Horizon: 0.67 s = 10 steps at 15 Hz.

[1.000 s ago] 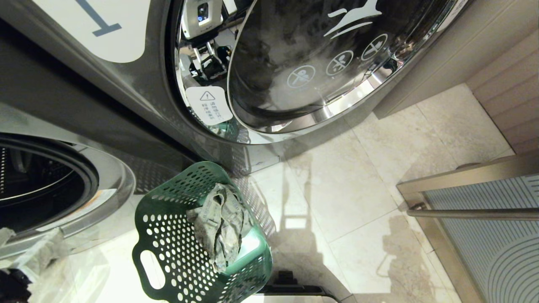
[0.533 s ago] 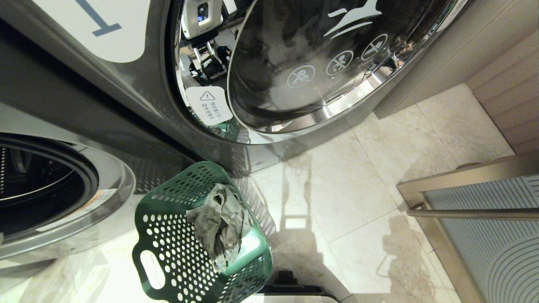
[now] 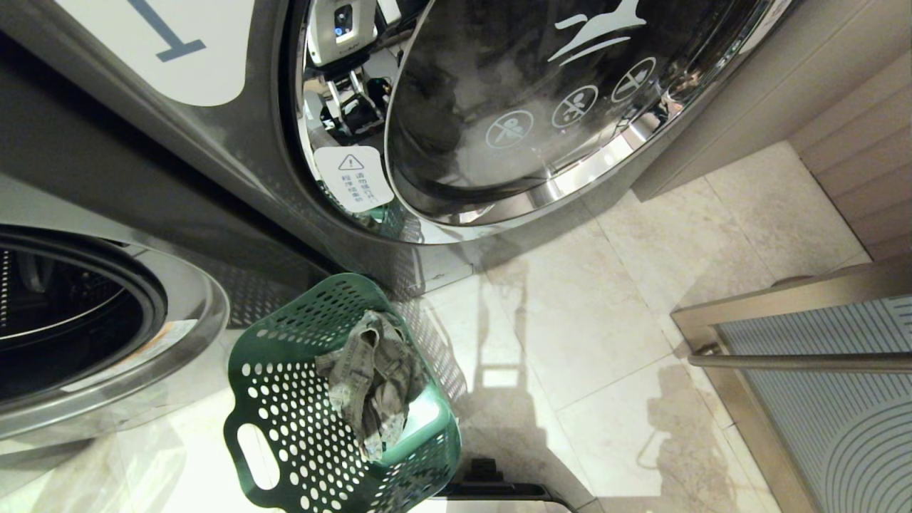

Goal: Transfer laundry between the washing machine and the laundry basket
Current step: Close the washing machine door with the left hand

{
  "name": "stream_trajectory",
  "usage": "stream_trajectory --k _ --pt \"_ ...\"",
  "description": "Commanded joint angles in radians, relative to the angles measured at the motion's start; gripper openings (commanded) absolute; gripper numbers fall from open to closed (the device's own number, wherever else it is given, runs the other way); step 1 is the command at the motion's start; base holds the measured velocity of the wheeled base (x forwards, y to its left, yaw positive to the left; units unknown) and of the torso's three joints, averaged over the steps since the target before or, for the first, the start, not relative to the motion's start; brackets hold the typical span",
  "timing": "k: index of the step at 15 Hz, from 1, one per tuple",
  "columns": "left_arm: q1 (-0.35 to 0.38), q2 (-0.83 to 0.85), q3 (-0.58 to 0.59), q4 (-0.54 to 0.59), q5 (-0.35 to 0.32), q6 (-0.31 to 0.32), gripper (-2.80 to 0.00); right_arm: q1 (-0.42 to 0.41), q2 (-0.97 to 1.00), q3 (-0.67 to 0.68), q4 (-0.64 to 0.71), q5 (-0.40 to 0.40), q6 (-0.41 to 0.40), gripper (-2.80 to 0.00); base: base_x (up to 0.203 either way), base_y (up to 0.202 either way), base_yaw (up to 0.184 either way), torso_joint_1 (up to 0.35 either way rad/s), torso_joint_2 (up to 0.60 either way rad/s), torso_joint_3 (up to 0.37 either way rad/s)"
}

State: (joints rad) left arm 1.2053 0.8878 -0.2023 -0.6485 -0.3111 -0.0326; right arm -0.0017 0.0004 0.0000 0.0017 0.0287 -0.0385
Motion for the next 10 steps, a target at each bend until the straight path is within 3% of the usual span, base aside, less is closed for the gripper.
stream_trajectory --k 1,10 --pt "0.036 -0.003 0.006 -0.003 0.001 -0.001 -2.80 0.000 0.000 0.000 0.000 0.000 0.000 -2.80 0.000 0.000 0.000 0.000 0.00 0.000" --pt "0.027 -0.003 -0.005 0.007 0.001 -0.004 -2.80 0.000 0.001 0.000 0.000 0.000 0.000 -2.80 0.000 0.000 0.000 0.000 0.00 0.000"
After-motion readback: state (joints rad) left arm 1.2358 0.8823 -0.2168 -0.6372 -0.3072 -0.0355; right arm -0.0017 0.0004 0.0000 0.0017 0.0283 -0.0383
